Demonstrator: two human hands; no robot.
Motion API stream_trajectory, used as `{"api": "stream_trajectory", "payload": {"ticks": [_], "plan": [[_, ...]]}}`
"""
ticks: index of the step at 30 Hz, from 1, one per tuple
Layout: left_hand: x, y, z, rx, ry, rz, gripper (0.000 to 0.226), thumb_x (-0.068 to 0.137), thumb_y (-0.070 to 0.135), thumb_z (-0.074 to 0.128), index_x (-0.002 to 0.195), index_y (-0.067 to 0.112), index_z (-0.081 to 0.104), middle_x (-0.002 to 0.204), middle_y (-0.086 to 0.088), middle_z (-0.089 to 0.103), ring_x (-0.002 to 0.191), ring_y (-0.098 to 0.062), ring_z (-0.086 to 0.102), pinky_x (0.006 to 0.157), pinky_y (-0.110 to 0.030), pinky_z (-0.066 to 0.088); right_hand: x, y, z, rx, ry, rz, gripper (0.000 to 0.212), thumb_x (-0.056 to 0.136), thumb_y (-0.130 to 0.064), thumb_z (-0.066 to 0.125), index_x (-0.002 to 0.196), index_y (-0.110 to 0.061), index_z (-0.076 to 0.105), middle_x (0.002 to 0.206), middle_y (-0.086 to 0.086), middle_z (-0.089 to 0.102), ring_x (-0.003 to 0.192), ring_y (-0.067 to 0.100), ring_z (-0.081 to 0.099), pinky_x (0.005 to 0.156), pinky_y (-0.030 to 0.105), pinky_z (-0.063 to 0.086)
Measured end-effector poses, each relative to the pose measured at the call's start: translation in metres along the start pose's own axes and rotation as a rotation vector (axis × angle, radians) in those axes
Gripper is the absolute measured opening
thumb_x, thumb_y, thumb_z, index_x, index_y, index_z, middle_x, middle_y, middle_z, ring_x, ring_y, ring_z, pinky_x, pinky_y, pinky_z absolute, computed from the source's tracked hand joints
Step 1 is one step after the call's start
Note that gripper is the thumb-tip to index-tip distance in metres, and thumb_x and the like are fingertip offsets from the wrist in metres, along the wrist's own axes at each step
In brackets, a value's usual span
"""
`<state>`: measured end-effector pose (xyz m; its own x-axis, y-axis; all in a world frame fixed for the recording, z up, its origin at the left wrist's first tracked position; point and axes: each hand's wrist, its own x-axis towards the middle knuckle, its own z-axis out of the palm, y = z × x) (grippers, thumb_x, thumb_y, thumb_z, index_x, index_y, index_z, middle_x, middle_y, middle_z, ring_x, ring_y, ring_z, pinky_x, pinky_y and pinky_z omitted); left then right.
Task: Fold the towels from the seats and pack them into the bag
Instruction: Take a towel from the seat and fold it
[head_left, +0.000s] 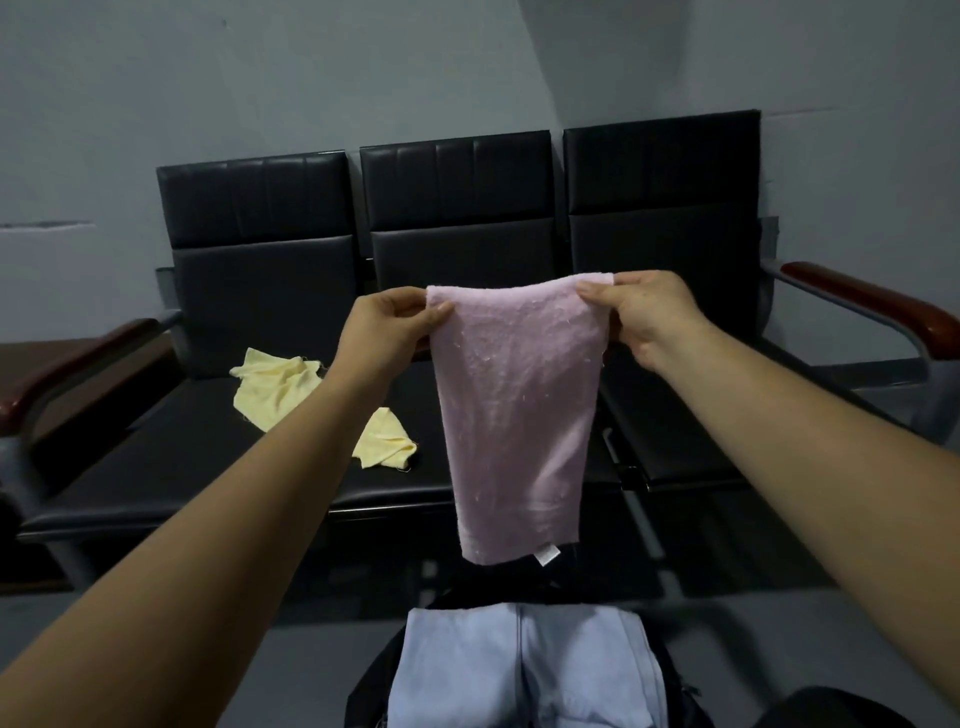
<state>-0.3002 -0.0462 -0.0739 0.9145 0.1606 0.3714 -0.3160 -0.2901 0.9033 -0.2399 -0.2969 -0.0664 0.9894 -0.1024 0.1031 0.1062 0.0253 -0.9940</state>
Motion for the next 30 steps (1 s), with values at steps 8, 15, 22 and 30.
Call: {"api": "stream_trajectory", "payload": {"ticks": [8, 15, 22, 30], "plan": [[0.064, -0.028, 0.024, -0.075, 0.096, -0.112, 0.024, 0.089, 0.028, 0.075, 0.110, 0.016, 0.075, 0.103, 0.000, 0.076, 0.102, -0.018, 0.071, 0.096, -0.040, 0.057, 0.072, 0.000, 0.032, -0.110, 0.095, 0.002, 0.041, 0.086, -0.017, 0.081, 0.121, -0.006, 0.064, 0.102, 0.008, 0.068, 0.094, 0.024, 0.068, 0.081, 0.036, 0.060], [0.144, -0.018, 0.043, -0.140, 0.195, -0.087, 0.040, 0.089, 0.029, 0.075, 0.125, 0.014, 0.069, 0.120, 0.000, 0.070, 0.109, -0.013, 0.062, 0.100, -0.029, 0.047, 0.153, -0.032, 0.058, -0.101, 0.124, -0.103, 0.030, 0.090, -0.021, 0.075, 0.118, -0.009, 0.069, 0.107, 0.007, 0.072, 0.093, 0.020, 0.070, 0.076, 0.029, 0.059], [0.161, -0.010, 0.044, -0.215, 0.186, -0.044, 0.030, 0.090, 0.027, 0.074, 0.118, 0.017, 0.070, 0.104, 0.012, 0.069, 0.089, 0.006, 0.056, 0.067, -0.007, 0.036, 0.166, -0.040, 0.049, 0.017, 0.019, -0.193, 0.026, 0.094, -0.025, 0.071, 0.118, -0.015, 0.071, 0.110, 0.000, 0.072, 0.098, 0.012, 0.066, 0.081, 0.024, 0.053], [0.053, -0.135, 0.059, -0.094, 0.070, -0.341, 0.008, 0.075, 0.023, 0.076, 0.072, 0.018, 0.071, 0.075, -0.004, 0.068, 0.078, -0.019, 0.060, 0.072, -0.030, 0.046, 0.094, 0.136, 0.023, -0.085, -0.041, 0.264, 0.010, 0.086, -0.013, 0.074, 0.095, -0.012, 0.073, 0.097, 0.011, 0.072, 0.088, 0.025, 0.064, 0.064, 0.026, 0.042]]}}
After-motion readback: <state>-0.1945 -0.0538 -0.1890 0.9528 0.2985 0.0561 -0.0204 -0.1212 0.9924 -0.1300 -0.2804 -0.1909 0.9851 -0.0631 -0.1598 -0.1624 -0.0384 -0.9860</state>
